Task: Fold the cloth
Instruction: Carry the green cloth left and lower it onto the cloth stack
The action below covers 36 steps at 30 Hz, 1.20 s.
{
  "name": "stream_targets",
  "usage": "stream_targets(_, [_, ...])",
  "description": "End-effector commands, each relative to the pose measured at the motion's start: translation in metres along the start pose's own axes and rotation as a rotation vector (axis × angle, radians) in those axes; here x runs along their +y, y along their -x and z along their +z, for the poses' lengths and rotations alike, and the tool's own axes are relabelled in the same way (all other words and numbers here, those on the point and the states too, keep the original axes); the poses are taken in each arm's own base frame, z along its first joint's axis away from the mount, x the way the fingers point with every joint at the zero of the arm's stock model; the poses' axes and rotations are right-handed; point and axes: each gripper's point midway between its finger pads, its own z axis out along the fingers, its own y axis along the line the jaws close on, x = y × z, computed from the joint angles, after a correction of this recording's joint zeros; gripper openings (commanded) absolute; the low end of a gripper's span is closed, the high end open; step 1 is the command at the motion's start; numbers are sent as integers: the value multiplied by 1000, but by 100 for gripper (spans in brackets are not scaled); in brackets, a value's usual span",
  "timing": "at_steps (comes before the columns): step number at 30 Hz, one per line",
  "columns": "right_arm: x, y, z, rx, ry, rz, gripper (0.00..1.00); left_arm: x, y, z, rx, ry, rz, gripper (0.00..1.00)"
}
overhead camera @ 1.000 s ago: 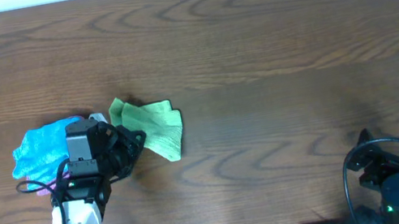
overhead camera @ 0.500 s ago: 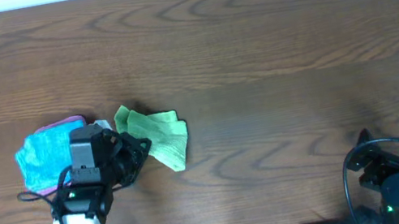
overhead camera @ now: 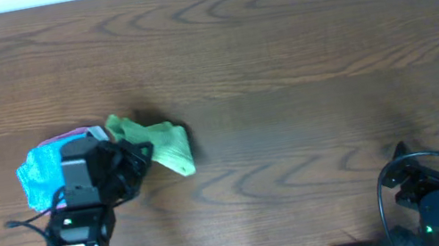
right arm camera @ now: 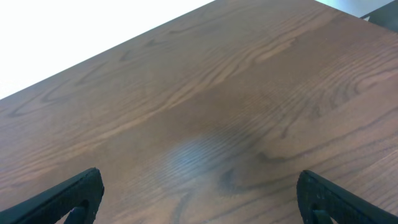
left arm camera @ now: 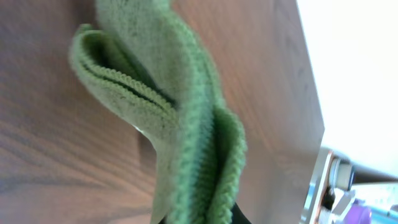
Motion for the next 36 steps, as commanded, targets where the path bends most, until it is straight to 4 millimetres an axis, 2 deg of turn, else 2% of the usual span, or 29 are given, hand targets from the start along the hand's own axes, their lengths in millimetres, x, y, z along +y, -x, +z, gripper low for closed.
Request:
stream_targets(1, [-3, 1, 0, -10, -16, 14, 99, -23, 29, -21, -83, -26, 53, 6])
stream_targets(7, [-3, 1, 0, -10, -16, 14, 99, -25, 60, -47, -110, 18, 95, 5])
stream_targets(17, [-3, 1, 0, -10, -16, 14, 99, -18, 83, -48, -121, 31, 92, 6])
stream_targets(20, [-3, 1, 0, -10, -16, 14, 99, -13, 96, -51, -147, 31, 64, 5])
stream_targets(27, [-3, 1, 0, -10, -16, 14, 99, -20, 124, -58, -145, -49, 13, 6])
stream_targets(30, [-3, 1, 0, -10, -16, 14, 99, -33, 135, -63, -162, -65, 29, 6])
stream_targets(36, [-3, 1, 0, -10, -16, 14, 99, -38, 143, -64, -169, -66, 36, 6])
